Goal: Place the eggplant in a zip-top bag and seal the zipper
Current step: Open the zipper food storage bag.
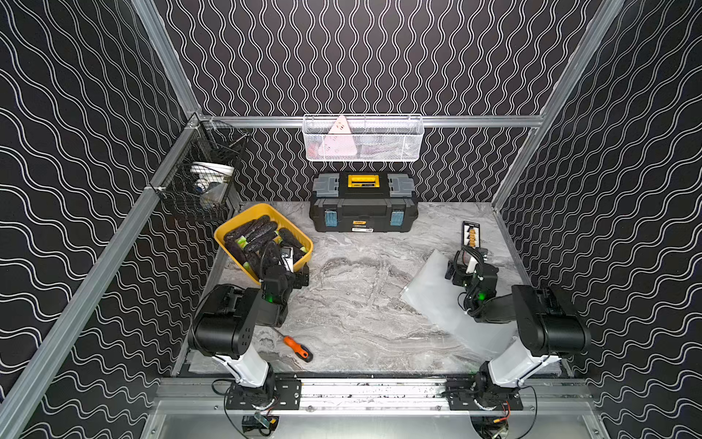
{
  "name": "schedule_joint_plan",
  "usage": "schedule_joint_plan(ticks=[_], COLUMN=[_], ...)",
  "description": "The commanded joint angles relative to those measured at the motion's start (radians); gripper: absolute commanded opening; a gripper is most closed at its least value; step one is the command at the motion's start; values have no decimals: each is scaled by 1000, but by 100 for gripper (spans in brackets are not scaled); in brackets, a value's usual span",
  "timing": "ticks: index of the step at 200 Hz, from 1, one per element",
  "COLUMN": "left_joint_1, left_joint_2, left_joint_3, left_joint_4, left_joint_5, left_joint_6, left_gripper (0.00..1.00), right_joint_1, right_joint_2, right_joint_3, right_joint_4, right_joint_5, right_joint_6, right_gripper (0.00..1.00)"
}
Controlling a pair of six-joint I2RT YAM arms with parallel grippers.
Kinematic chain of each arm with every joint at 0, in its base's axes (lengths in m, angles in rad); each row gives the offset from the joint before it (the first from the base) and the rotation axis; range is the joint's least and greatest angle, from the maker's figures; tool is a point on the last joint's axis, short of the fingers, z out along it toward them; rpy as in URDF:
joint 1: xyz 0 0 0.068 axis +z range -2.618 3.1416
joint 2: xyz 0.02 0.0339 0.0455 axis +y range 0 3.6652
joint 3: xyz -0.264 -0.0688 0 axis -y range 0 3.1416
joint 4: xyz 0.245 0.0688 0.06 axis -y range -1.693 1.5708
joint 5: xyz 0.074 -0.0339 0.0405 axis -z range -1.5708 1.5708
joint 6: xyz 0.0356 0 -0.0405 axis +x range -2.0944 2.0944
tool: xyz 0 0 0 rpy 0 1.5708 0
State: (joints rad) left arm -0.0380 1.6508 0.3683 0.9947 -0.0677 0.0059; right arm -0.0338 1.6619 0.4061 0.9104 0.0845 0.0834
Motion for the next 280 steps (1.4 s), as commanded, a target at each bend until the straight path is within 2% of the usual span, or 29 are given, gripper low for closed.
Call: schedule_joint_plan(ticks=[1, 142, 154, 168, 185, 206, 220, 243, 280], left_joint_1=[-2, -2, -2, -2, -8, -11, -10, -38, -236], left_joint_2=[1, -5, -49, -128, -191, -162, -118, -137, -220], left_joint_3=[3, 8, 44, 117, 198, 350, 454, 470, 522], left_joint_4=[26, 14, -80, -274, -461, -736, -902, -915, -1080], left_joint_5=[17, -5, -50, -77, -149, -272, -226, -164, -377], left_joint_6=[12, 0, -20, -35, -82, -237, -267, -321, -357], left_gripper=[99, 99, 99, 99, 99, 99, 99, 99, 99], right_joint_1=[0, -5, -11, -12, -7, 9, 19, 56, 167], right_joint_2=[1, 2, -3, -30, -106, -214, -265, -284, -198], right_joint_3=[5, 12, 19, 43, 104, 152, 181, 228, 379], right_joint_4=[41, 27, 16, -40, -219, -391, -511, -660, -984], right_joint_5=[-6, -21, -27, -23, 6, 81, 88, 97, 162], right_joint_6=[-7, -1, 5, 1, 3, 50, 134, 258, 376], right_gripper=[100, 100, 100, 100, 100, 100, 100, 100, 99])
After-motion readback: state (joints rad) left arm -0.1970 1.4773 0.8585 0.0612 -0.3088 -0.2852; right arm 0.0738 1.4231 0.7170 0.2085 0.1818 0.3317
